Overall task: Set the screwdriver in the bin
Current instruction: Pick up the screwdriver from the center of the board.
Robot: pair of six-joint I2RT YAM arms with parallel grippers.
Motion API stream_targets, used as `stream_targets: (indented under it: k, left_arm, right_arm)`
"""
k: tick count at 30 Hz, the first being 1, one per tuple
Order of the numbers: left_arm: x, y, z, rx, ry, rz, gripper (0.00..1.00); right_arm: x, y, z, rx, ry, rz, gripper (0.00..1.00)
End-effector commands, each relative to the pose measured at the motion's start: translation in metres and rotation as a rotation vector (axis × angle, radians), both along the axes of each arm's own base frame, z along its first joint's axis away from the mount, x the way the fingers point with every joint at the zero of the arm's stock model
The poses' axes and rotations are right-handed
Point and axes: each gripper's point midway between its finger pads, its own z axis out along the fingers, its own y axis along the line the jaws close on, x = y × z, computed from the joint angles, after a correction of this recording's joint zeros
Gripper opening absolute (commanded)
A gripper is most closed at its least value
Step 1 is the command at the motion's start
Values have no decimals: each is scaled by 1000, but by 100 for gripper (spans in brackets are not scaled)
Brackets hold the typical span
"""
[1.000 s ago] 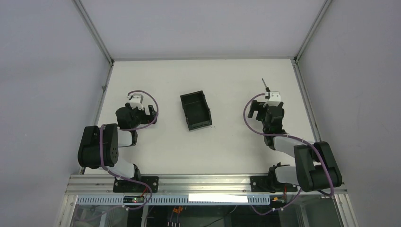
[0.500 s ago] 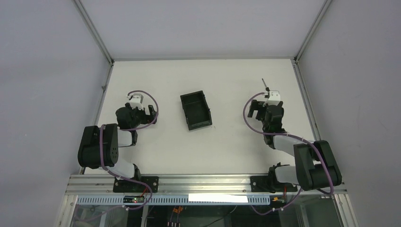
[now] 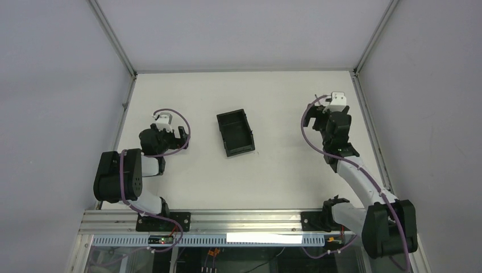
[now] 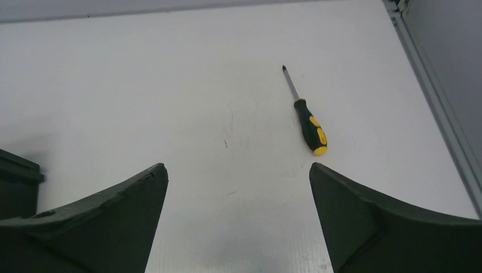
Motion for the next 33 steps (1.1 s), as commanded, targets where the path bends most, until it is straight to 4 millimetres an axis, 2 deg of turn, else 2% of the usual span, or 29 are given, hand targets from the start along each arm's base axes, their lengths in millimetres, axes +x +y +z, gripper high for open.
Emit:
stream_targets:
  k: [1, 6, 7, 11, 20, 27, 33]
  left_arm:
    - [8, 1, 19, 11, -68, -5, 99]
    - [8, 1, 19, 11, -67, -5, 99]
    - [8, 1, 19, 11, -67, -6, 99]
    - [8, 1, 19, 11, -68, -5, 99]
    - [9, 1, 19, 11, -68, -5, 99]
    - [9, 1, 19, 11, -68, -4, 99]
    - [9, 1, 19, 11, -68, -5, 99]
  right_arm:
    - [-2, 3, 57, -20, -35, 27, 99]
    - [-5, 0, 107, -56, -42, 29, 99]
    - [-4, 1, 123, -54, -59, 31, 99]
    - [-3, 1, 156, -63, -60, 40, 99]
    - [4, 3, 208, -80, -65, 50, 99]
    - [12, 3, 231, -81, -25, 44, 99]
    - [19, 4, 242, -78, -20, 43, 99]
